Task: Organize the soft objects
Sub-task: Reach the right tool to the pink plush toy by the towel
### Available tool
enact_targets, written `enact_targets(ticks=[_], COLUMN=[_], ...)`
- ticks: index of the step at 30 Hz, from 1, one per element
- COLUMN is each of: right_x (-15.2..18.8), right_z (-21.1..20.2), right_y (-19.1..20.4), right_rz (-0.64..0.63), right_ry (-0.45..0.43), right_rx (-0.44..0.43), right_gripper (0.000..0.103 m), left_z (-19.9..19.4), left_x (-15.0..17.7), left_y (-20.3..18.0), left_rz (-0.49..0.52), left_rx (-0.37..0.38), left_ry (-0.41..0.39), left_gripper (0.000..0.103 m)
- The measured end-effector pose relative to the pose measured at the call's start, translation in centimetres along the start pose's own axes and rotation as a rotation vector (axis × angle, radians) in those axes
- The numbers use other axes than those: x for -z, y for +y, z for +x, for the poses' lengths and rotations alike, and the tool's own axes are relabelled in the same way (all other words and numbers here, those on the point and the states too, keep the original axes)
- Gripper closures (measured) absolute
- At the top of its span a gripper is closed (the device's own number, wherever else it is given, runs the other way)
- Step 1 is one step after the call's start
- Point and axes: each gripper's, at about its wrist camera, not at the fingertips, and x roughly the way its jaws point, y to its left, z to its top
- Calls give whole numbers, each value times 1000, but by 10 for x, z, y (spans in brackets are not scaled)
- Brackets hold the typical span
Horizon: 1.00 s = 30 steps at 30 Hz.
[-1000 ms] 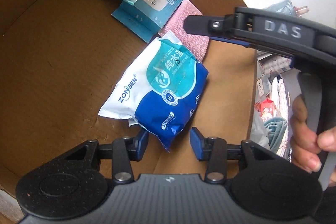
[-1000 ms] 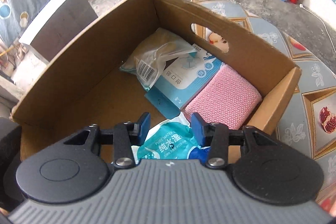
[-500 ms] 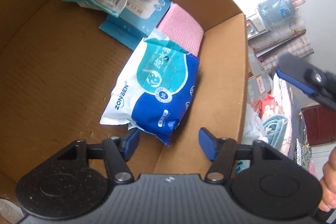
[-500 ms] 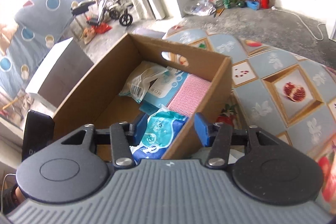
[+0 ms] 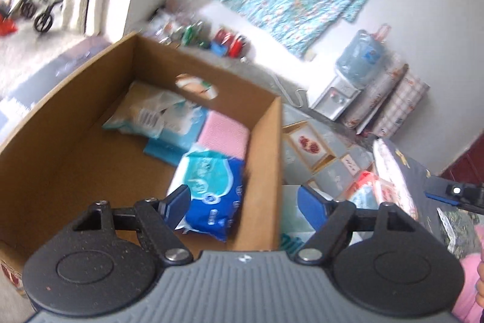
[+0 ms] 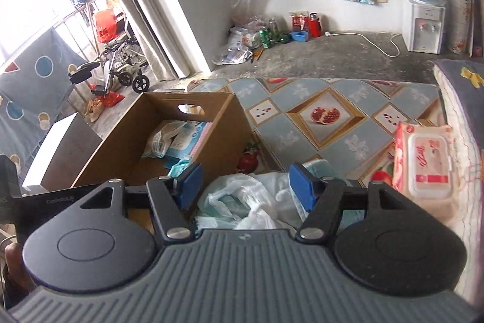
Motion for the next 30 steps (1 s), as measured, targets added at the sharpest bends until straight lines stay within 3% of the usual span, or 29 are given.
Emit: enact_targets(ticks=[7,17,24,30], right_x=[33,71,76,68], right_z=[-30,-39,1,46], right_y=[-34,-65,-64,-63], right_rz=[71,115,38,-61], right_ry=[0,39,96,106], right_rx=[46,95,93,109], right_gripper=[38,37,39,52], left_z=[2,30,57,73], left_x=[23,86,115,127], left_y=[-68,-141,-158,-158], left_rz=[185,417,432,443], left_rx=[102,259,281,264], left_ry=[4,70,129,159], left_gripper=[23,26,46,56])
